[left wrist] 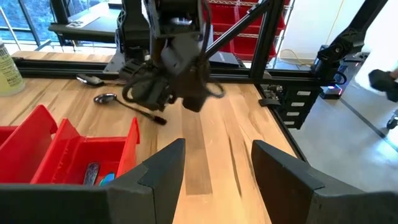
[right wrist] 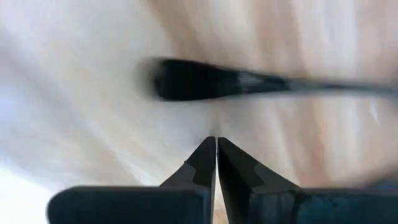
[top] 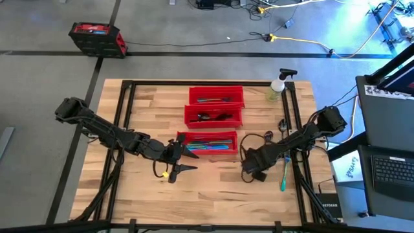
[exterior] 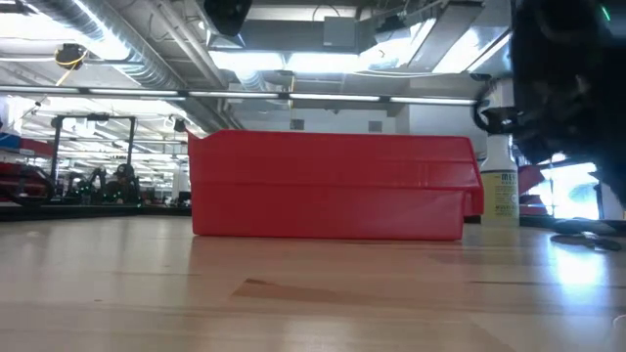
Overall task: Sort silverware
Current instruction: Adjust the black spoon, then put the black spoon into the middle red bin
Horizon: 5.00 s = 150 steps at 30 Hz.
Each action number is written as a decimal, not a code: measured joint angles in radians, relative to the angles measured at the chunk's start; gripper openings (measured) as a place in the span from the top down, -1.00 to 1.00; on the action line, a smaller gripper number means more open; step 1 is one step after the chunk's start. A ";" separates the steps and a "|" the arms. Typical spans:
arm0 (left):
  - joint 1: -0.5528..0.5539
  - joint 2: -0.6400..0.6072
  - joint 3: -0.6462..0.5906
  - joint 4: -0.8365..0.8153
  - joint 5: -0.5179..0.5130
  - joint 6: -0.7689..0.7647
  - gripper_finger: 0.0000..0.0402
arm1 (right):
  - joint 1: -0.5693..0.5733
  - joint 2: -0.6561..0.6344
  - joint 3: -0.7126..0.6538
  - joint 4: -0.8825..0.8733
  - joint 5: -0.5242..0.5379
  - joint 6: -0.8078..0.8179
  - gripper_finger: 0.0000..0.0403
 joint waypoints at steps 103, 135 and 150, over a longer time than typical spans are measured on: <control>0.146 0.019 0.000 0.106 -0.165 -0.813 0.06 | -0.074 -0.032 0.682 -0.485 0.487 -0.701 1.00; 0.231 0.338 0.234 0.198 -0.099 -0.791 -0.42 | -0.174 0.035 0.682 -0.394 0.451 -0.757 1.00; 0.247 0.370 0.255 0.192 -0.029 -0.783 -0.42 | -0.180 0.034 0.682 -0.397 0.478 -0.763 1.00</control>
